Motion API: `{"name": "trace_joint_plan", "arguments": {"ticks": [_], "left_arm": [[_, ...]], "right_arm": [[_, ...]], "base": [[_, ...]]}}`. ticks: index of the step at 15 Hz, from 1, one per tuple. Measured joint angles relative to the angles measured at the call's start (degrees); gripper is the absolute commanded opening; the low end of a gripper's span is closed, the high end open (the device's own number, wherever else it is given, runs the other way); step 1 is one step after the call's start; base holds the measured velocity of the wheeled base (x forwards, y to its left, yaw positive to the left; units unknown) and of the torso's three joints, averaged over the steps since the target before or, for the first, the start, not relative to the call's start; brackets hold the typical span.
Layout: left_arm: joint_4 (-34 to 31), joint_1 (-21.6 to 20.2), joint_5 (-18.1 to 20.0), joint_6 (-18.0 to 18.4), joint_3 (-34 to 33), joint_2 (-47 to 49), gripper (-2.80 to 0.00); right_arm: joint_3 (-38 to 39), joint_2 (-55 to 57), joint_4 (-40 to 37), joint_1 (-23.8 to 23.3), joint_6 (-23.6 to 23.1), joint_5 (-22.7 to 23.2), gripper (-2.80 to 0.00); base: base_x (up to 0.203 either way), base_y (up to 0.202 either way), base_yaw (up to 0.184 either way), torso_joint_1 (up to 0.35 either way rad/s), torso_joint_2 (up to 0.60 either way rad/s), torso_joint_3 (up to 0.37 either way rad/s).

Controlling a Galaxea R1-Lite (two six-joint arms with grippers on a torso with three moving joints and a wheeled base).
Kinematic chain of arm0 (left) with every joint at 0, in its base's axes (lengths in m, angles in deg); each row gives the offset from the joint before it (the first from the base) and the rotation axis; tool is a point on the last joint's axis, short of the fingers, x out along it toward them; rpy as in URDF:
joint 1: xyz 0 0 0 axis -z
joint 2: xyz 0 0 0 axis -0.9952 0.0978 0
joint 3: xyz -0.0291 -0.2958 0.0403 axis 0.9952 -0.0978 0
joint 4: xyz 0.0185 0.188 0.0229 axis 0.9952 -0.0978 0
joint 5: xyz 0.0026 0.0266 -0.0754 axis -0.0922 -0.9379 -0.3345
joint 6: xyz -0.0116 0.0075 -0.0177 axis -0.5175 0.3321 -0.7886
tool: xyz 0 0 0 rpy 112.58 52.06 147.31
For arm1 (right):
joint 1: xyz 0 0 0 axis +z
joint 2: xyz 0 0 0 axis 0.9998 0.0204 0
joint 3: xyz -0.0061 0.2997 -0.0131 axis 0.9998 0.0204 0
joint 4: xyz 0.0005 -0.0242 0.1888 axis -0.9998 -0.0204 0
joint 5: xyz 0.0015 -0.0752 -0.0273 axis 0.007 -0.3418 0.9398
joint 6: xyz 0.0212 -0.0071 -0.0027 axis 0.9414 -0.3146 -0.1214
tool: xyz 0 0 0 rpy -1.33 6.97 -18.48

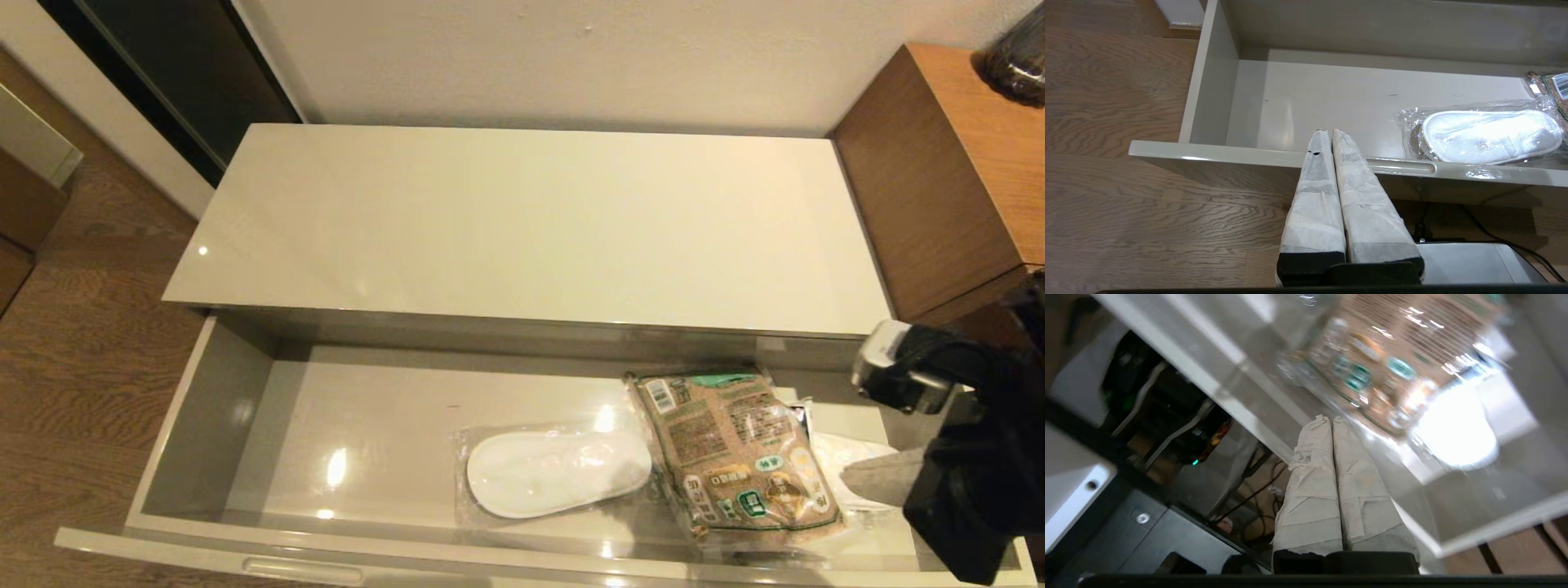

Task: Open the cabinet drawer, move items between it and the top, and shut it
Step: Take out the disposable slippers from the drawer

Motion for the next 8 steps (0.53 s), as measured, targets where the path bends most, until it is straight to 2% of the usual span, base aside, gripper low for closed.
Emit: {"name": "trace_joint_plan", "arguments": {"ticks": [1,2,4,8], "left_arm": [[0.0,0.0,0.0,0.0,0.0,0.0,-2.80],[0.0,0.0,0.0,0.0,0.0,0.0,-2.80],[0.0,0.0,0.0,0.0,0.0,0.0,-2.80],[0.0,0.0,0.0,0.0,0.0,0.0,-2.80]], "right_arm": [[-0.3,1.3,0.2,-0.4,-1.3,1.6,-2.80],[-0.6,2.7,0.6,-1.2,-3.3,3.1,0.00],[-0.7,5.5,1.6,-2.3,-6.4,5.7,0.00],[-0.7,12.9,5.8,-2.7,-7.0,6.1,0.00]], "base": [[0.000,0.000,0.000,0.000,0.00,0.000],[0.000,0.000,0.000,0.000,0.00,0.000],[0.000,0.000,0.000,0.000,0.00,0.000],[0.000,0.000,0.000,0.000,0.00,0.000]]}}
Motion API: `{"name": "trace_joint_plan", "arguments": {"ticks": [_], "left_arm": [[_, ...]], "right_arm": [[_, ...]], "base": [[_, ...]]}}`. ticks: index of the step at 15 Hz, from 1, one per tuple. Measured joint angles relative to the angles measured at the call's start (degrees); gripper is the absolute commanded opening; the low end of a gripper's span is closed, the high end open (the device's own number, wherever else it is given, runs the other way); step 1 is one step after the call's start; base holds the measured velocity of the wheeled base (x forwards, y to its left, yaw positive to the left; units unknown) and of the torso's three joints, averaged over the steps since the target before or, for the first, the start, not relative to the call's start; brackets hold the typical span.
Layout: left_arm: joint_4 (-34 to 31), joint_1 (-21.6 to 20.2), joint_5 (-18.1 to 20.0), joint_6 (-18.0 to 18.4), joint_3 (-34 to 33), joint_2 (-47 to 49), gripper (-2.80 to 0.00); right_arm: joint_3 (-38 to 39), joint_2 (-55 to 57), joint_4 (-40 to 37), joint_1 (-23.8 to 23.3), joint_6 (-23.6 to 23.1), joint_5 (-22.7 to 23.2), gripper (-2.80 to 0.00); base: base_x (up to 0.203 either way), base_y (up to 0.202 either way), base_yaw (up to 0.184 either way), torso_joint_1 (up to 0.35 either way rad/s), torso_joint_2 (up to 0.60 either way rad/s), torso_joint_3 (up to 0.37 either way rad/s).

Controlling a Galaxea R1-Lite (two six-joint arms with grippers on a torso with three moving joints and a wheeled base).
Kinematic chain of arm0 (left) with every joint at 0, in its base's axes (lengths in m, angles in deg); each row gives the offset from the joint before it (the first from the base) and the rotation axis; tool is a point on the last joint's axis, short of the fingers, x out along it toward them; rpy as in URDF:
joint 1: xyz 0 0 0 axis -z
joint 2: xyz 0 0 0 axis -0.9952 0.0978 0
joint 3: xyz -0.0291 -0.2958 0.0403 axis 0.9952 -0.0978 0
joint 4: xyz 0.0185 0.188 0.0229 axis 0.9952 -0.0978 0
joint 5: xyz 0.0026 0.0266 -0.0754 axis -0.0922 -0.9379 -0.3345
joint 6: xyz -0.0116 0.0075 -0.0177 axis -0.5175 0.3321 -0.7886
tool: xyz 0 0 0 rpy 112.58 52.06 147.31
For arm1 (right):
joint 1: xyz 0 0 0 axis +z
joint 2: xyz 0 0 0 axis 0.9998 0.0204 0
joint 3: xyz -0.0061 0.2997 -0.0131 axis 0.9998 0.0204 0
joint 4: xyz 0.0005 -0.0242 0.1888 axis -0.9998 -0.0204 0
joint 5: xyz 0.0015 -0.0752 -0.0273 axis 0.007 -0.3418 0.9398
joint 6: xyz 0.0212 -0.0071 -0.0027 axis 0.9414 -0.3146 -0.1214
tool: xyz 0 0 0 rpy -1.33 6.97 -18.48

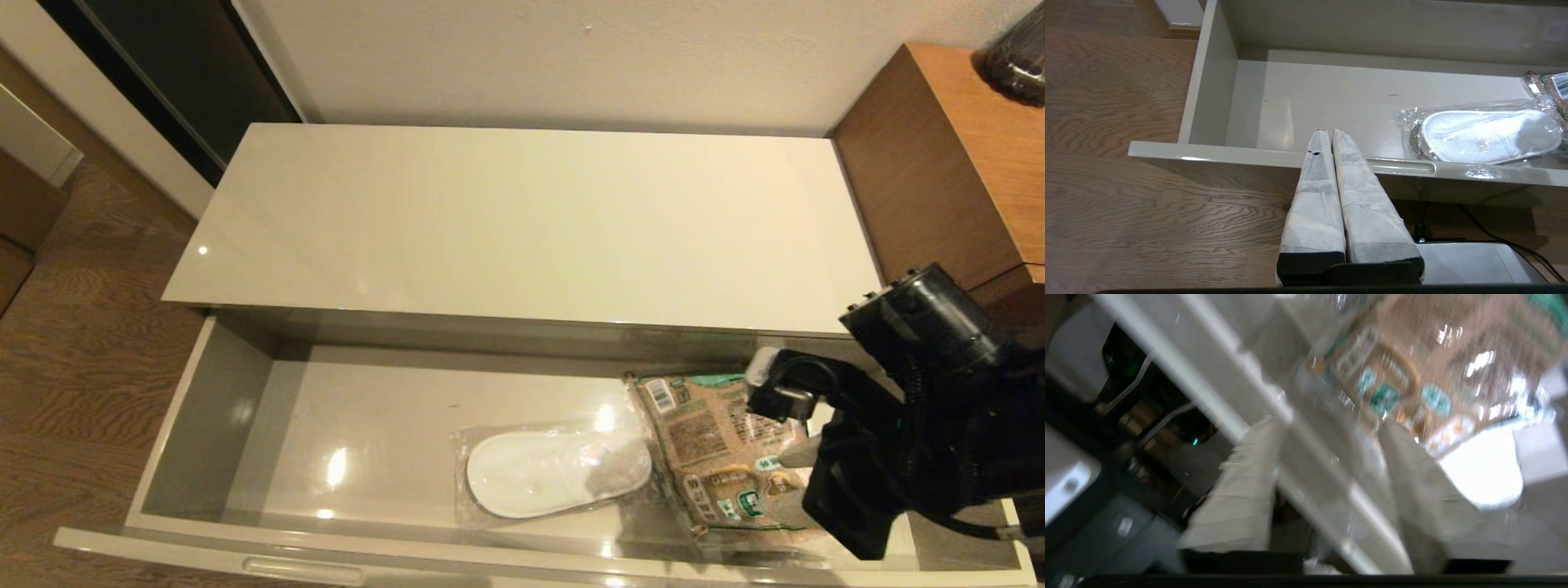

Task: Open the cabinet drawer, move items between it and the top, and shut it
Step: Take out the disposable slippers from the drawer

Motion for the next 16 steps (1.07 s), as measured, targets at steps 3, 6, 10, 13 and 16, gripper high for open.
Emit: {"name": "trace_joint_plan", "arguments": {"ticks": [3,6,10,13,16], "left_arm": [[0.0,0.0,0.0,0.0,0.0,0.0,-2.80],[0.0,0.0,0.0,0.0,0.0,0.0,-2.80],[0.0,0.0,0.0,0.0,0.0,0.0,-2.80],[0.0,0.0,0.0,0.0,0.0,0.0,-2.80],[0.0,0.0,0.0,0.0,0.0,0.0,-2.80]], "right_arm": [[-1.2,6.8,8.4,0.2,-2.4,0.0,0.00],[-3.5,12.5,12.0,0.4,-3.8,0.0,0.00],[-6.1,17.5,12.7,1.0,-6.2,0.0,0.00],[-6.4,19.4,14.2,3.7,-6.5,-0.1,0.00],[-6.6,22.8,17.7,6.2,-6.6,-1.4,0.00]], "base": [[0.000,0.000,0.000,0.000,0.00,0.000],[0.000,0.000,0.000,0.000,0.00,0.000],[0.000,0.000,0.000,0.000,0.00,0.000],[0.000,0.000,0.000,0.000,0.00,0.000],[0.000,0.000,0.000,0.000,0.00,0.000]]}}
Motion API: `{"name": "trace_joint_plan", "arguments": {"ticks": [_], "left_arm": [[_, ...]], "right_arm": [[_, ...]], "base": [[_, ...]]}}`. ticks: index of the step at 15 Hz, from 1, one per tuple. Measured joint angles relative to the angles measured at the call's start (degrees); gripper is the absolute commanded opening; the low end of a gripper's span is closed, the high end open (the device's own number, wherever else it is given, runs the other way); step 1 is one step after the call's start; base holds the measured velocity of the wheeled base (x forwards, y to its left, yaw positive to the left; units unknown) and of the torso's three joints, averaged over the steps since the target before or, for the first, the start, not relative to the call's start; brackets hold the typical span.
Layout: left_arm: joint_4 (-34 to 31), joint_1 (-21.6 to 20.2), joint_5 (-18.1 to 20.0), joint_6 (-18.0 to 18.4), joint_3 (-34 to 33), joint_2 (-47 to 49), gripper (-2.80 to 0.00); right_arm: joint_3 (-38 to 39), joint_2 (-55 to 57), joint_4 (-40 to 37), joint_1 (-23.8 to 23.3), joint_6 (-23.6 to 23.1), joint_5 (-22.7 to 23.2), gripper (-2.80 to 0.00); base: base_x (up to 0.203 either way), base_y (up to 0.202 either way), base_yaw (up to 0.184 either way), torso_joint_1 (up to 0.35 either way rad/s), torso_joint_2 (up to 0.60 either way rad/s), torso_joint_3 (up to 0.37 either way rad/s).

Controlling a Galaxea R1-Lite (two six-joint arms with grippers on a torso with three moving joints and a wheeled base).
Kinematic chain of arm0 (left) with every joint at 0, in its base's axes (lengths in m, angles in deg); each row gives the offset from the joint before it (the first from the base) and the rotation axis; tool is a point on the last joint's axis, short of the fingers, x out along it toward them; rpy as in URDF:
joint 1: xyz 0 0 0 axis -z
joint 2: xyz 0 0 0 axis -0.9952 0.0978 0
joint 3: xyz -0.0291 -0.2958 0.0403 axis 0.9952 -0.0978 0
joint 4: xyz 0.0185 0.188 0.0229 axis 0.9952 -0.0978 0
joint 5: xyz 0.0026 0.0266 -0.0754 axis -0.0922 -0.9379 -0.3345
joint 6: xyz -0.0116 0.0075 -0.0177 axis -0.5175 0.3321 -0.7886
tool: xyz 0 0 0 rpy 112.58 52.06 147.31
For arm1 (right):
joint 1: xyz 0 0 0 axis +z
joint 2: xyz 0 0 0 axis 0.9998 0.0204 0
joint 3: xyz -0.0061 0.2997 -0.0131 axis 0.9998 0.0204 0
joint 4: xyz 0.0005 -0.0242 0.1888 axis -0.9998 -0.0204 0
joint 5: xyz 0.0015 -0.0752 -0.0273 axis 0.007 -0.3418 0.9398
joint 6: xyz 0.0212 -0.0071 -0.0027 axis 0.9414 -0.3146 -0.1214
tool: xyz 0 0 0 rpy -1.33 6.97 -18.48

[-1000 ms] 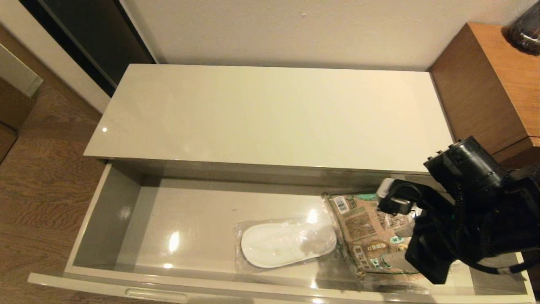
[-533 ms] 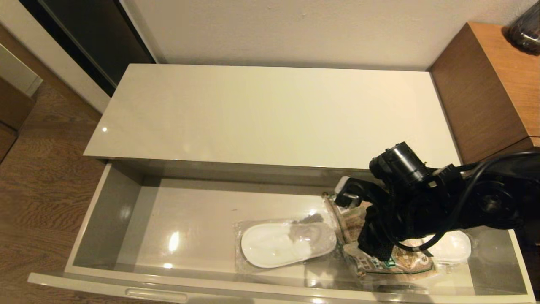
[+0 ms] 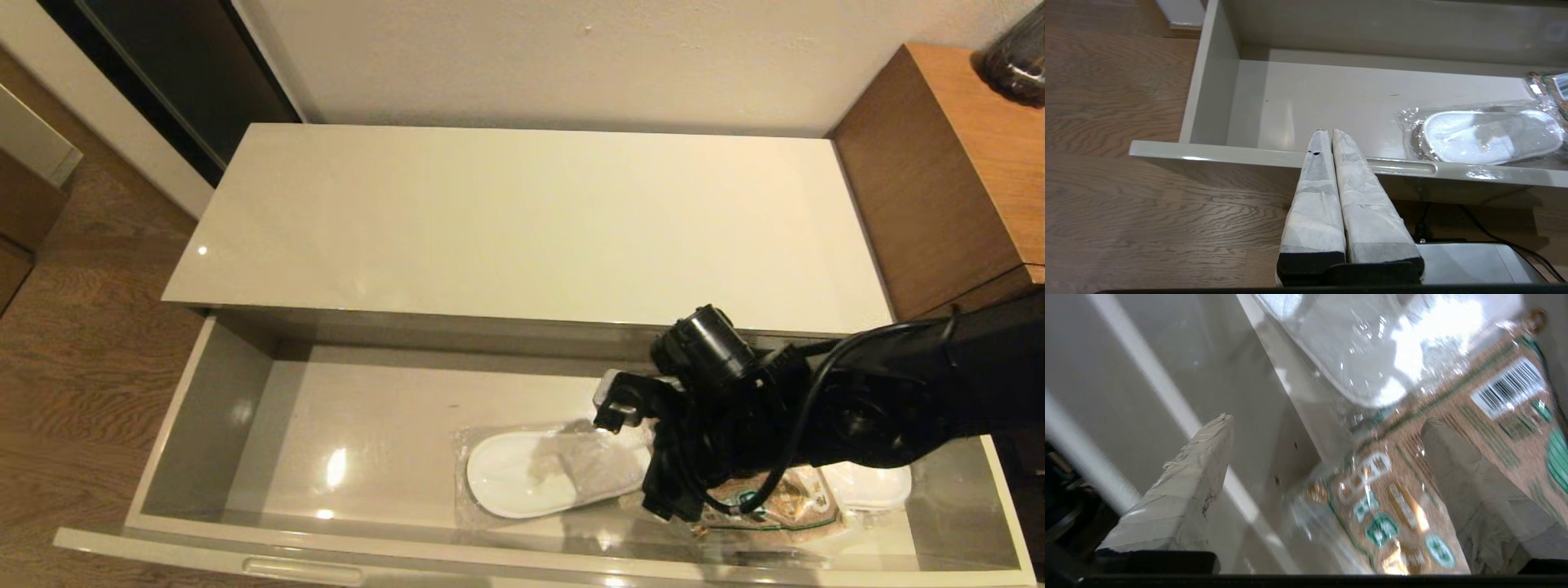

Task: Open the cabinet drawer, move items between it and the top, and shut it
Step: Take out the disposable slippers from the drawer

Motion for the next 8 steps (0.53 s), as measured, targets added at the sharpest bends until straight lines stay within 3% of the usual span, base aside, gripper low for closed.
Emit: {"name": "trace_joint_plan", "arguments": {"ticks": [3,8], "left_arm": [[0.0,0.0,0.0,0.0,0.0,0.0,-2.80],[0.0,0.0,0.0,0.0,0.0,0.0,-2.80]], "right_arm": [[-0.9,5.8,6.8,0.6,-0.8,-4.1,0.00],[-2.3,12.7,15.8,1.0,-2.5,-5.0,0.00]], "base": [[0.000,0.000,0.000,0.000,0.00,0.000],[0.000,0.000,0.000,0.000,0.00,0.000]]}}
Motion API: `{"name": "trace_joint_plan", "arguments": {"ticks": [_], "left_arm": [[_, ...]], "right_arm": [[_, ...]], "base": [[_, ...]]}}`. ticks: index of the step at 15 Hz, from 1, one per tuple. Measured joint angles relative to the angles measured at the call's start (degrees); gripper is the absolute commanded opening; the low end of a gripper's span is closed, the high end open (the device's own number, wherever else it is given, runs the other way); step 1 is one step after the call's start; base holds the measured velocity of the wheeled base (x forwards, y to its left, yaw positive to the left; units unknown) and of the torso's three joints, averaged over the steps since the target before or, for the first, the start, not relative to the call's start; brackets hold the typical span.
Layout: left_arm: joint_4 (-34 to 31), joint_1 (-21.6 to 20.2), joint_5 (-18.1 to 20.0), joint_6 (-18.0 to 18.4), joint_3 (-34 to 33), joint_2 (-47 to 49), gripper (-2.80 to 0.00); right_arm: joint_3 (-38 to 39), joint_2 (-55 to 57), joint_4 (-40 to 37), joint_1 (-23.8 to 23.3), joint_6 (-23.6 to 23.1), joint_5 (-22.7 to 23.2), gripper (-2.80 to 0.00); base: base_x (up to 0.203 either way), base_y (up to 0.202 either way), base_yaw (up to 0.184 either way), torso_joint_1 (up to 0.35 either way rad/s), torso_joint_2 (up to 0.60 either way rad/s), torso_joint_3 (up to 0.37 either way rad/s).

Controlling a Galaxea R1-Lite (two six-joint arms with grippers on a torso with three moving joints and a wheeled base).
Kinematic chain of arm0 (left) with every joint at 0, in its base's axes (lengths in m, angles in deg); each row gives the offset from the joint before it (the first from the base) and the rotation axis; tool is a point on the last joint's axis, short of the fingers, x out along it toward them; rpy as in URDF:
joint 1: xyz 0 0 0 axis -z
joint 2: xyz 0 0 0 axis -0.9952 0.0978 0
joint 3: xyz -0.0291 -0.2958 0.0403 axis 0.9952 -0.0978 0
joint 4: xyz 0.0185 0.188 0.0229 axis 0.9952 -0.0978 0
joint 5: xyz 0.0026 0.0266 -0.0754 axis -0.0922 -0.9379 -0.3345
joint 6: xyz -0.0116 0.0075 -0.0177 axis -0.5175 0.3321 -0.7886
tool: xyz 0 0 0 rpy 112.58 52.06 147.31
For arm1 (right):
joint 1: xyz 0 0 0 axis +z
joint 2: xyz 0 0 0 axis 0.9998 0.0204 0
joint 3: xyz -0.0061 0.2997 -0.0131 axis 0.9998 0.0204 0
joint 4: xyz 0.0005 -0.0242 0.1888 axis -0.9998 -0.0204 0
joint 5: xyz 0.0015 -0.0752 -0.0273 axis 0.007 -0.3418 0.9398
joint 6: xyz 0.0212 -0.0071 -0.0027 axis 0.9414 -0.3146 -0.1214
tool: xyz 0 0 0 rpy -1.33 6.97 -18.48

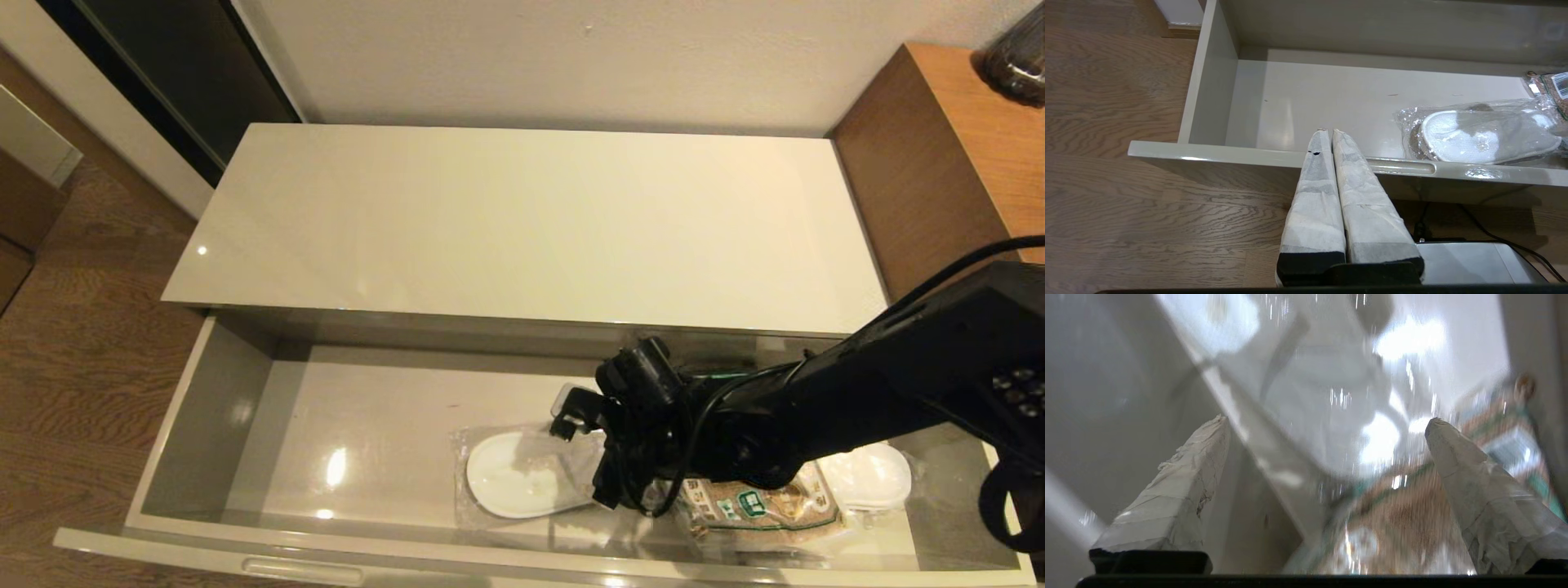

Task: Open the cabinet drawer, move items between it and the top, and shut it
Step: Take out the disposable slippers from the drawer

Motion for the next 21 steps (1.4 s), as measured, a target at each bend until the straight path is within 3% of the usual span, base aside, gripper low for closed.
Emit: {"name": "trace_joint_plan", "arguments": {"ticks": [5,12,21], "left_arm": [[0.0,0.0,0.0,0.0,0.0,0.0,-2.80],[0.0,0.0,0.0,0.0,0.0,0.0,-2.80],[0.0,0.0,0.0,0.0,0.0,0.0,-2.80]], "right_arm": [[0.2,2.8,2.1,-0.8,-2.4,-2.9,0.00],[-7.6,10.8,4.4,-0.9,-3.6,-6.3,0.00],[-12.5,17.8,4.3,-1.7,-4.8,-6.6,0.00]], "base": [[0.000,0.000,0.000,0.000,0.00,0.000],[0.000,0.000,0.000,0.000,0.00,0.000],[0.000,0.000,0.000,0.000,0.00,0.000]]}}
